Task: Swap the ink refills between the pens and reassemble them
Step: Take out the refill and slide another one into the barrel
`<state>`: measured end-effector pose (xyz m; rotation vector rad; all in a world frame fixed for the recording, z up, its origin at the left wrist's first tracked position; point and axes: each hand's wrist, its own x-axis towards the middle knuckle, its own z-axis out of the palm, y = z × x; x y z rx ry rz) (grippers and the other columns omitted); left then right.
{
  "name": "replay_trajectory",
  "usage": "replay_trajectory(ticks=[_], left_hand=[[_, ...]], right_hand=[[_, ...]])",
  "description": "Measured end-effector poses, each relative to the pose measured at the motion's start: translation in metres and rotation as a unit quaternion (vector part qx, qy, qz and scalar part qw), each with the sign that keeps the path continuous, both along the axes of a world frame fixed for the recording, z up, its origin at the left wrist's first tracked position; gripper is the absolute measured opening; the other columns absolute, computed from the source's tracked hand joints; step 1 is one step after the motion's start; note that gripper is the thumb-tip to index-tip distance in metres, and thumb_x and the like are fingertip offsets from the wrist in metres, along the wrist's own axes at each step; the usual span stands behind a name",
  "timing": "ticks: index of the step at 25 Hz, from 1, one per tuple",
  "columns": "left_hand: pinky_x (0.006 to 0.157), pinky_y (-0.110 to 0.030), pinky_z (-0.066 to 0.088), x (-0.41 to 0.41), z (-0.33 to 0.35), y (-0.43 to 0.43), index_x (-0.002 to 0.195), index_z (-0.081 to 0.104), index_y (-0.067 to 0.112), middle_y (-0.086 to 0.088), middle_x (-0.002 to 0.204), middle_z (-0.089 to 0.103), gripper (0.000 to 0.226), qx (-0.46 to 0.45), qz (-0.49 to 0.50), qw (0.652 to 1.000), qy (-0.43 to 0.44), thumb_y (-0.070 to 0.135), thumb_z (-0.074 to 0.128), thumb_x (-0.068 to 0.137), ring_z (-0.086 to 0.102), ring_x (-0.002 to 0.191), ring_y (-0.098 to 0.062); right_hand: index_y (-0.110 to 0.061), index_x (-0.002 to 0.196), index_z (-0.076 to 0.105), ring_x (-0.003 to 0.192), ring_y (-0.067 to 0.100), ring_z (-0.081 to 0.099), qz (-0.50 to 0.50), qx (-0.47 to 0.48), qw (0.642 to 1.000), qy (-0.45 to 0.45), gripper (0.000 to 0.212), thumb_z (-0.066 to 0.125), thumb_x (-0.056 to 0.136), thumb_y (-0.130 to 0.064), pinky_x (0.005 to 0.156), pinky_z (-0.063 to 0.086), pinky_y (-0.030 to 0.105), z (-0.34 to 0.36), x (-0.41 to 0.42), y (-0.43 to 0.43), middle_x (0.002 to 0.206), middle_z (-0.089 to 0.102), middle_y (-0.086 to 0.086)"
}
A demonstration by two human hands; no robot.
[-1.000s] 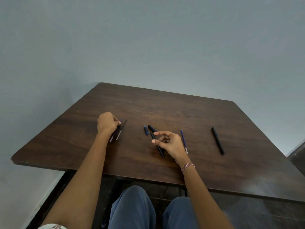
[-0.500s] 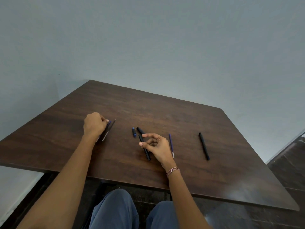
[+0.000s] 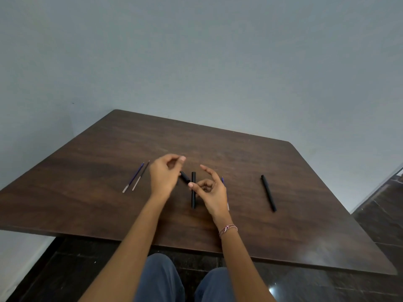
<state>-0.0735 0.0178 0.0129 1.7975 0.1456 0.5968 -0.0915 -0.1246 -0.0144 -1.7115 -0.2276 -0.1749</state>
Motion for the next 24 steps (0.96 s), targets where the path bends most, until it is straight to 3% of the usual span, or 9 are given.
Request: replay_trajectory(ticks=[4,9,18,24], left_hand=[[0.063,-0.030,0.058,-0.008,-0.023,-0.014,0.086,0.071,0.015,-0.006,0.074,0.070,0.004,-0.076,-0.096,0.992,0.008,0.015,0.068,0.084,0.068,0.068,-0.018],[0.063,-0.019,0.054,-0.017,-0.018,-0.012,0.091,0.071,0.010,-0.005,0.077,0.072,0.011,-0.158,-0.184,0.970,-0.005,0.006,0.068,0.081,0.067,0.066,-0.009],[0.079,-0.026,0.056,-0.017,-0.022,-0.015,0.090,0.073,0.013,-0.009,0.086,0.073,0.023,-0.051,-0.231,0.972,0.000,0.006,0.079,0.069,0.068,0.083,-0.021],[0.070,-0.019,0.054,-0.016,-0.026,-0.016,0.095,0.070,0.012,-0.001,0.080,0.068,0.033,0.016,-0.230,0.973,0.003,0.008,0.083,0.064,0.066,0.074,-0.011]], right_hand=[[-0.024,0.123,0.058,0.073,0.010,0.065,-0.039,-0.006,0.999,-0.031,0.050,0.077,0.077,-0.017,0.081,0.057,0.032,0.002,-0.001,-0.001,0.073,0.067,0.001],[-0.026,0.112,0.062,0.074,0.012,0.067,-0.068,-0.002,0.996,-0.052,0.041,0.077,0.076,-0.019,0.077,0.057,0.030,0.001,0.002,-0.005,0.073,0.068,0.001],[-0.036,0.095,0.055,0.067,0.004,0.065,-0.125,0.035,0.989,-0.074,0.038,0.077,0.077,-0.011,0.067,0.051,0.015,0.006,-0.003,-0.007,0.070,0.068,0.000],[-0.034,0.097,0.059,0.071,0.004,0.065,-0.127,0.013,0.989,-0.075,0.032,0.075,0.078,-0.014,0.067,0.050,0.013,0.009,-0.006,-0.006,0.075,0.068,0.001]])
